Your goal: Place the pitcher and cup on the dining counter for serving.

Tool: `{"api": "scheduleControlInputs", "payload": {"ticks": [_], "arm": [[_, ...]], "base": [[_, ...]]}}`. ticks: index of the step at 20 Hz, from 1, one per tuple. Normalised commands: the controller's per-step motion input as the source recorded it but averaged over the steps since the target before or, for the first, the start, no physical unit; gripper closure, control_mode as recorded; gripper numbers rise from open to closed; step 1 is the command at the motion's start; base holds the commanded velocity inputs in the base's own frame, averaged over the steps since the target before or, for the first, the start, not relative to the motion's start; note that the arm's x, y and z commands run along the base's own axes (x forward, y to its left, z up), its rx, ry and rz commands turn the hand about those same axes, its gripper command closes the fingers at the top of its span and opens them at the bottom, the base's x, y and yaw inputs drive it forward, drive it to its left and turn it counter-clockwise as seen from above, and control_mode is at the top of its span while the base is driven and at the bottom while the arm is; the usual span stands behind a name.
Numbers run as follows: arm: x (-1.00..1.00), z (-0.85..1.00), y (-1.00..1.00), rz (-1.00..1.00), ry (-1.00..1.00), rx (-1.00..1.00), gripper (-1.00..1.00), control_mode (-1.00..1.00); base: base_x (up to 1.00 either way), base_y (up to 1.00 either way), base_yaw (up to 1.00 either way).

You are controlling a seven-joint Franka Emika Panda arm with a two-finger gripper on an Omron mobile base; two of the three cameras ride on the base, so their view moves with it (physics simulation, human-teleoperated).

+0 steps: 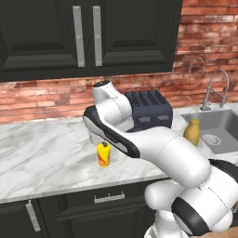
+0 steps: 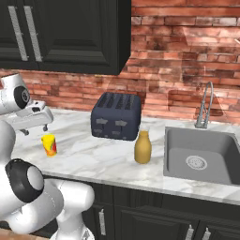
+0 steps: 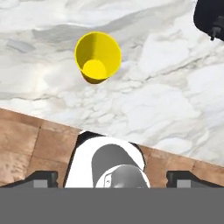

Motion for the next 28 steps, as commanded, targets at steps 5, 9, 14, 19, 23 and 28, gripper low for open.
{"api": "scheduleControlInputs", "payload": {"ticks": [5, 9, 14, 19, 23, 28], "arm": [[0.00, -0.25, 0.30, 0.00, 0.15, 0.00, -1.00, -1.00], [0.00, 0.00, 0.07, 0.00, 0.02, 0.00, -1.00, -1.00], [0.00, -0.31, 0.00, 0.00, 0.00, 0.00, -1.00, -1.00], [0.00, -0.46, 0.05, 0.00, 0.00, 0.00, -1.00, -1.00], [0.02, -0.25, 0.11, 0.00, 0.00, 0.00, -1.00, -1.00], [0.01, -0.23, 0.13, 0.00, 0.00, 0.00, -1.00, -1.00]], "base": [[0.00, 0.00, 0.00], [0.00, 0.00, 0.00], [0.00, 0.00, 0.00], [0.00, 0.00, 0.00], [0.00, 0.00, 0.00], [0.00, 0.00, 0.00]]}}
